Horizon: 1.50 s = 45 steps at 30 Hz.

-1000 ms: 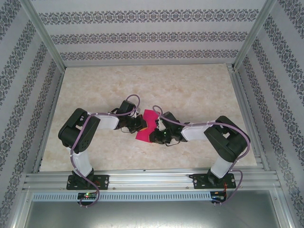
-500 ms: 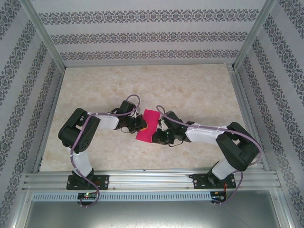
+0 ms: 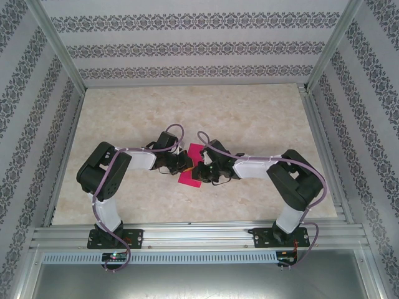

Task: Fold a paper plane with a square sheet of paper (pick it up from the middle)

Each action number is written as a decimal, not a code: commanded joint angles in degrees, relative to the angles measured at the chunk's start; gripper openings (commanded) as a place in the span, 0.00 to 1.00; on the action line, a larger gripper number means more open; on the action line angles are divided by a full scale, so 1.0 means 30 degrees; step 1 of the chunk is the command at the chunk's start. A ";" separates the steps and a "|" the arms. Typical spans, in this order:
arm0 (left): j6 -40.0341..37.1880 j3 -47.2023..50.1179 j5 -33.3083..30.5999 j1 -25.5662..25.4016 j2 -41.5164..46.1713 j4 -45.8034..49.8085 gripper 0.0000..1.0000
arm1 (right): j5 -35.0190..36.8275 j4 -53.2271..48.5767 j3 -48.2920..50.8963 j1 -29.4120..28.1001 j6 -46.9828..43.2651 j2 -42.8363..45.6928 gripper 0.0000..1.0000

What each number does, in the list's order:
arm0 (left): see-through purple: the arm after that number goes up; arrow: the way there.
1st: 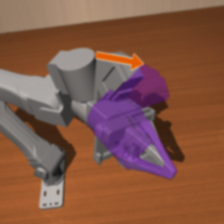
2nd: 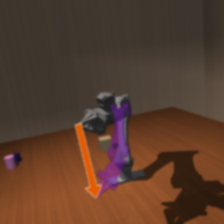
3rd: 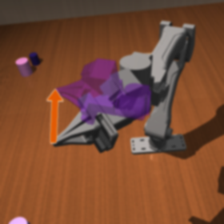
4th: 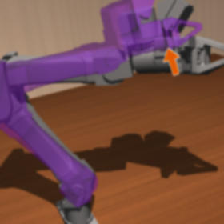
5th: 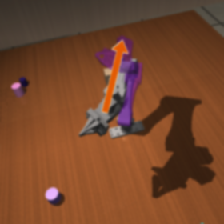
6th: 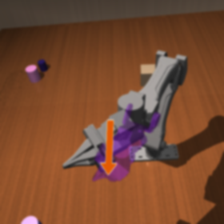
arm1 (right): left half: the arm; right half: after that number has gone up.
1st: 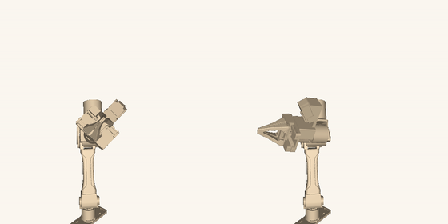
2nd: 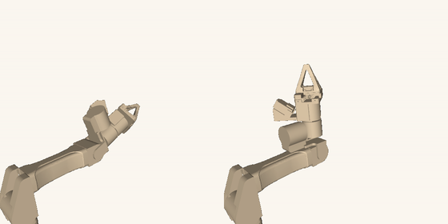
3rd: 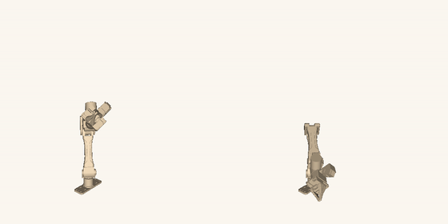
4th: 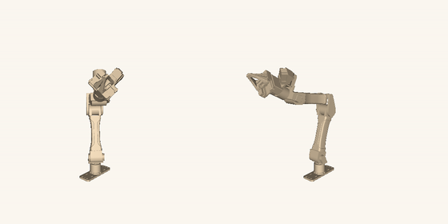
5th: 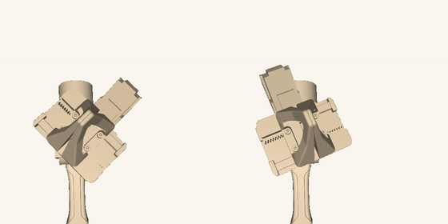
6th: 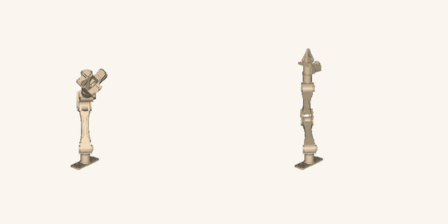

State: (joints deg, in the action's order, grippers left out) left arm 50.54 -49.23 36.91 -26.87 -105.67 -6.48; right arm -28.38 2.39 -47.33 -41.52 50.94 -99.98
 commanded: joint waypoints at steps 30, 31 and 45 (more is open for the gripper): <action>-0.0564 0.0418 -0.1076 0.0108 -0.0885 0.1815 0.00 | 0.0351 0.0613 0.1876 -0.0091 0.0447 0.3147 0.11; -0.0537 0.0415 -0.1074 0.0109 -0.0871 0.1839 0.00 | 0.0407 0.0581 0.1466 -0.0080 0.0427 0.2978 0.11; -0.0773 0.0182 -0.0777 0.0095 -0.0435 0.1890 0.00 | 0.0848 0.0071 0.0771 0.0043 0.0614 -0.0925 0.05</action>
State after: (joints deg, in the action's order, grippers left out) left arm 49.95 -49.25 37.06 -26.87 -105.67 -6.48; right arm -27.57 4.91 -45.93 -41.43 52.66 -101.78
